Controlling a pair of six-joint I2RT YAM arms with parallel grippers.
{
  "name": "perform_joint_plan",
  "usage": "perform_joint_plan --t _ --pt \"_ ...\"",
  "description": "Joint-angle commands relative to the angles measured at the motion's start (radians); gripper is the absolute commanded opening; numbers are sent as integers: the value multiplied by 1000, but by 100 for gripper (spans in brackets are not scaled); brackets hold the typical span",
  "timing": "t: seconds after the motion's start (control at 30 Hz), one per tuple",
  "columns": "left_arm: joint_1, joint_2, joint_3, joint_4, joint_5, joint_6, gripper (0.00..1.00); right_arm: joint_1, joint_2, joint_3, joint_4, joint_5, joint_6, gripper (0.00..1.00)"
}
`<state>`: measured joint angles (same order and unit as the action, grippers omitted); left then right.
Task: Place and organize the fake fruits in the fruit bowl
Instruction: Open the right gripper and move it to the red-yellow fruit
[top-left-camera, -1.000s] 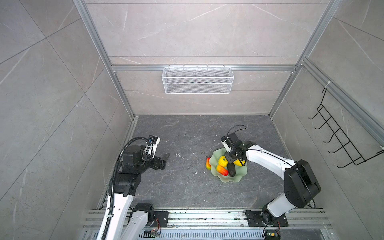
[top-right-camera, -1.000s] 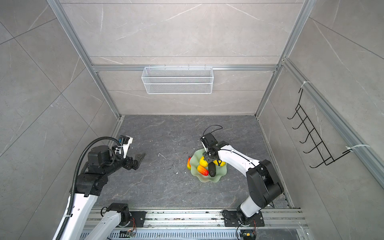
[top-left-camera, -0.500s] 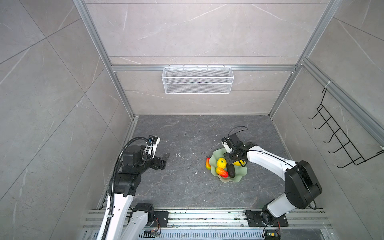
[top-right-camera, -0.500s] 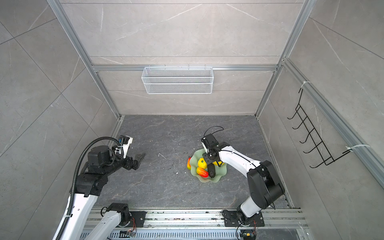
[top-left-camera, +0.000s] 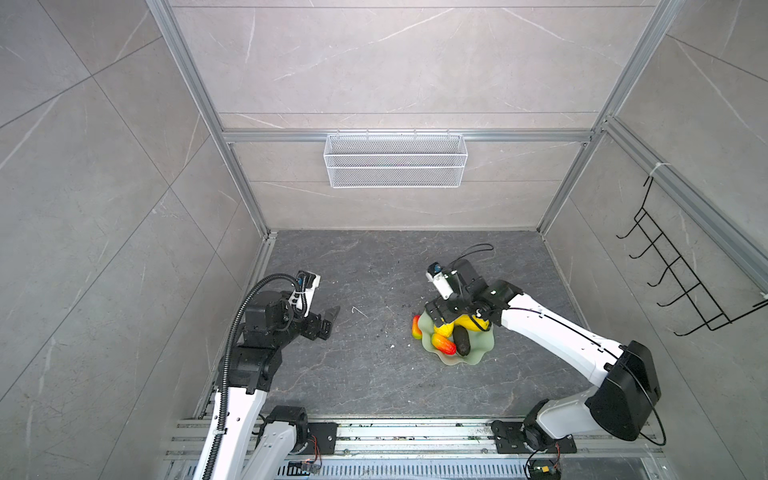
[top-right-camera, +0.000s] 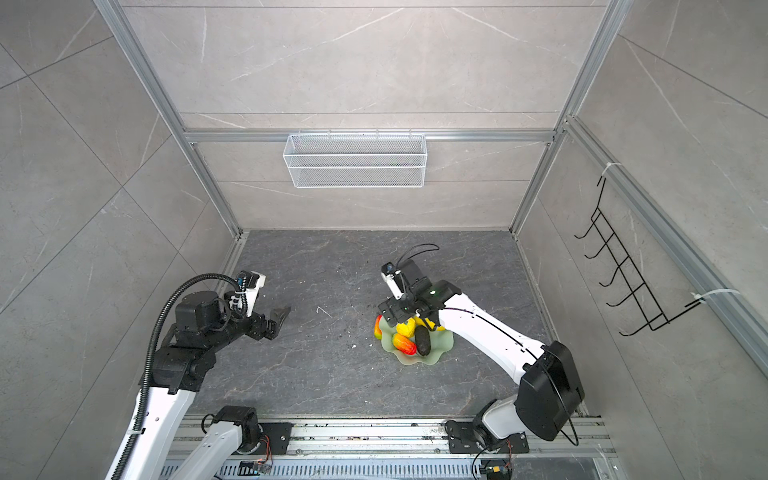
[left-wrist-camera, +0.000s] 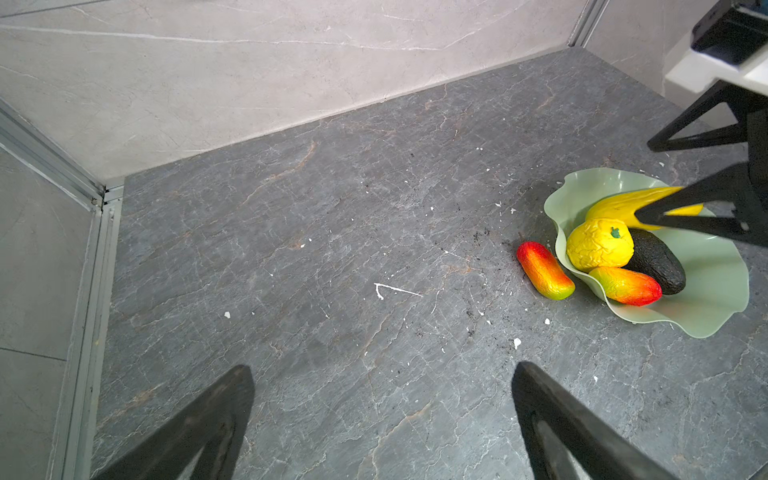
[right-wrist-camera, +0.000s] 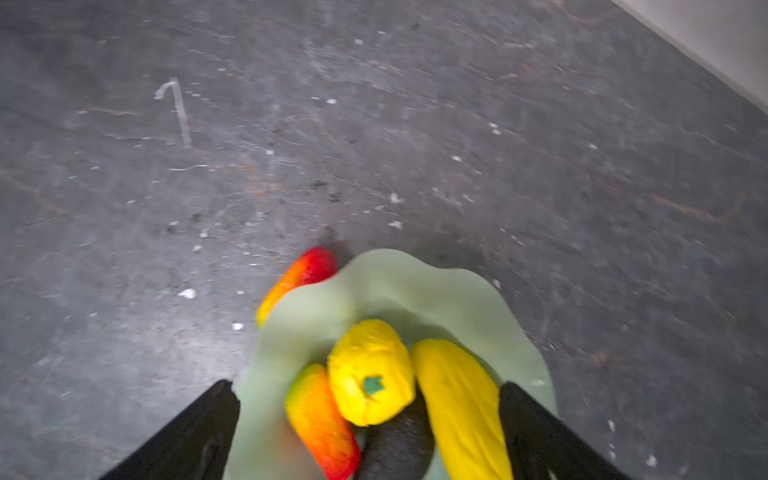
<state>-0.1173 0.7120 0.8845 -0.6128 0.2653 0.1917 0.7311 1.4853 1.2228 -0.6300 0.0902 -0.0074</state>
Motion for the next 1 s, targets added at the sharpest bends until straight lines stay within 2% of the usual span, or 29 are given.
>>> perform_joint_plan --t 0.0,0.17,0.3,0.53,0.97 --pt "4 -5 36 11 11 -2 100 92 68 38 17 -27 19 100" --pt "4 -8 34 12 9 -2 100 157 161 58 98 -95 65 100" --pt "4 -10 34 11 8 -2 100 204 239 97 107 -102 108 100" --pt "5 -12 34 11 9 -1 100 205 307 116 107 -96 204 100" --pt "4 -14 33 11 8 0 100 203 378 146 60 -59 301 100"
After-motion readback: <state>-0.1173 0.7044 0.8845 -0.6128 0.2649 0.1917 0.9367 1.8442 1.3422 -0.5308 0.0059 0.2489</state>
